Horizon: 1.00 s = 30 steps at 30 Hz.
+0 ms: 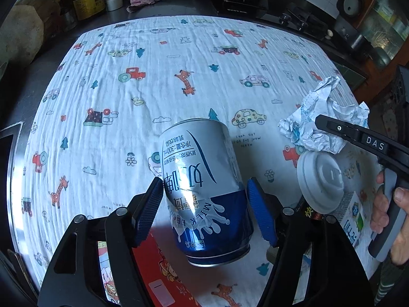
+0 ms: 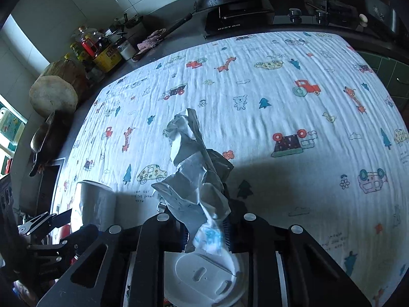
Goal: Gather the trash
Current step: 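Grasp the crumpled foil with the right tool while the left tool grasps the blue-white milk can, then carry the foil into the green basket and open the right tool while the left tool carries the can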
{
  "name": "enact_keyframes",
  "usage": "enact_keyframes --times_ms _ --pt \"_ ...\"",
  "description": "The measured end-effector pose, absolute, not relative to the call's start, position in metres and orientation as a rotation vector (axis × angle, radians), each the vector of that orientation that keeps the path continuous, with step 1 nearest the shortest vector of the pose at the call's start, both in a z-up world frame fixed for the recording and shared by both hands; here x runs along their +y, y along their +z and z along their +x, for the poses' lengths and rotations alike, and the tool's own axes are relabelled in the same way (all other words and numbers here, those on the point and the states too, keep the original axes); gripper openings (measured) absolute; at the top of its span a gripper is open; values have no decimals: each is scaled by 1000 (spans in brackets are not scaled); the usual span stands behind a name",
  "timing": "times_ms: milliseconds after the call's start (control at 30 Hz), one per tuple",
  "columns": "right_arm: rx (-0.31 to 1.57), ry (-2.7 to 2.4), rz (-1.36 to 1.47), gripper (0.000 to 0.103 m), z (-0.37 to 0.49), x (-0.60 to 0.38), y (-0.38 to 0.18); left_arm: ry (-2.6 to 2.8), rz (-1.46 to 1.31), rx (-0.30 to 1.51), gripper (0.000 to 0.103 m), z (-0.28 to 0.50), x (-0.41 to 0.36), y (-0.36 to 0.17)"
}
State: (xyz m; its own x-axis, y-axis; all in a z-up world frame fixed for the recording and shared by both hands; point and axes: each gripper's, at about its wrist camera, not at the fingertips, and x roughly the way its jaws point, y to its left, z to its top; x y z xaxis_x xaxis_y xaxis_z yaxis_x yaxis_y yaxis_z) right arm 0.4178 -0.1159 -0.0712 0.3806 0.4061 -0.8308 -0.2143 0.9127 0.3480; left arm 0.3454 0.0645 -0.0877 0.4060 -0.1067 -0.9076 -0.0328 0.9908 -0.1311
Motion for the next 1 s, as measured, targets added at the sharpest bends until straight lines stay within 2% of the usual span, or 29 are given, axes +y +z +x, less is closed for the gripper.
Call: enact_keyframes --times_ms 267,567,1000 --pt "1060 383 201 21 406 -140 -55 -77 -126 1127 64 342 56 -83" --pt "997 299 194 21 377 -199 -29 -151 -102 1055 63 330 29 -48" --pt "955 89 220 21 315 -331 -13 -359 -23 965 63 308 -78 0"
